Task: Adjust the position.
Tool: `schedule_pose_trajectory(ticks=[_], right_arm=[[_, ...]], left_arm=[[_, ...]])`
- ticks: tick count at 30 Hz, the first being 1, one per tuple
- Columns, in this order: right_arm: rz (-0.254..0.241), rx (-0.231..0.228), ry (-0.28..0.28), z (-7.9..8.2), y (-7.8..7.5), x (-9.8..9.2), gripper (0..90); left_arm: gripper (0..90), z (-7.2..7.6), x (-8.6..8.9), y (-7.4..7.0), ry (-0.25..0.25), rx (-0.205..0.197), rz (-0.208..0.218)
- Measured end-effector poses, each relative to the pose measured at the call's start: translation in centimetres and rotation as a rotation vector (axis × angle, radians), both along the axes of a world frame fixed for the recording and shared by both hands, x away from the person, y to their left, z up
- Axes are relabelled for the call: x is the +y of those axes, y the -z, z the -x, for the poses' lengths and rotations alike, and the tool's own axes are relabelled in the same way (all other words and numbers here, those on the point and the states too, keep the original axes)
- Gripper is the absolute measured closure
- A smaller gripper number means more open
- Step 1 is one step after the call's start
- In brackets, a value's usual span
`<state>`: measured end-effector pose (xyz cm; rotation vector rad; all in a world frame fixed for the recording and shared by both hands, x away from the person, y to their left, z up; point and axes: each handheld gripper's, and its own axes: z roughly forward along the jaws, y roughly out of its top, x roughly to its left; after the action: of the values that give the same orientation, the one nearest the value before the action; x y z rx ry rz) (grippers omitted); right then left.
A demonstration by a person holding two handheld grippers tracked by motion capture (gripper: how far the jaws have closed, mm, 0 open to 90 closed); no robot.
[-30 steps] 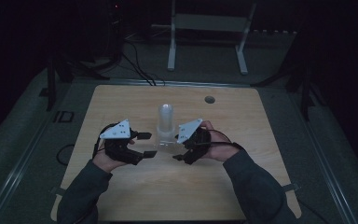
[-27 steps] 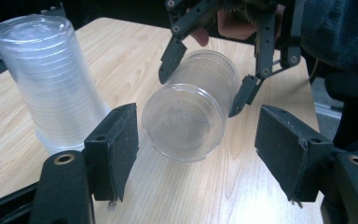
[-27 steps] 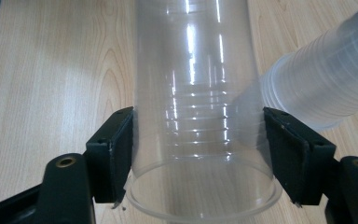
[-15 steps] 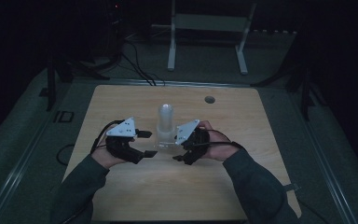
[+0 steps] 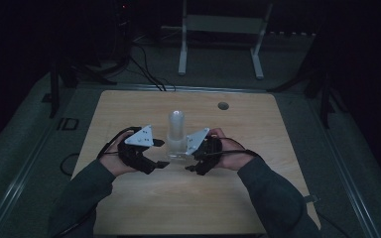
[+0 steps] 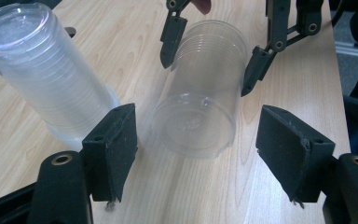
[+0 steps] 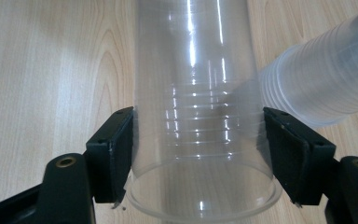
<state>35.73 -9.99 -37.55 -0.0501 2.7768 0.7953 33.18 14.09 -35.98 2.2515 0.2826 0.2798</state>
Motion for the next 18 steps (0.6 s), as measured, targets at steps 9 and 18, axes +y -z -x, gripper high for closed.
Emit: schedule_pose_trajectory(ticks=[9,18], right_arm=[[0.019,-0.015,-0.009,0.0,-0.1,0.4,29.3],[0.053,-0.026,-0.019,0.1,-0.1,0.7,29.3]], left_arm=[[29.9,0.1,-1.5,-0.4,0.026,-0.029,-0.134],[29.9,0.0,-2.4,-0.5,0.029,-0.055,-0.215]])
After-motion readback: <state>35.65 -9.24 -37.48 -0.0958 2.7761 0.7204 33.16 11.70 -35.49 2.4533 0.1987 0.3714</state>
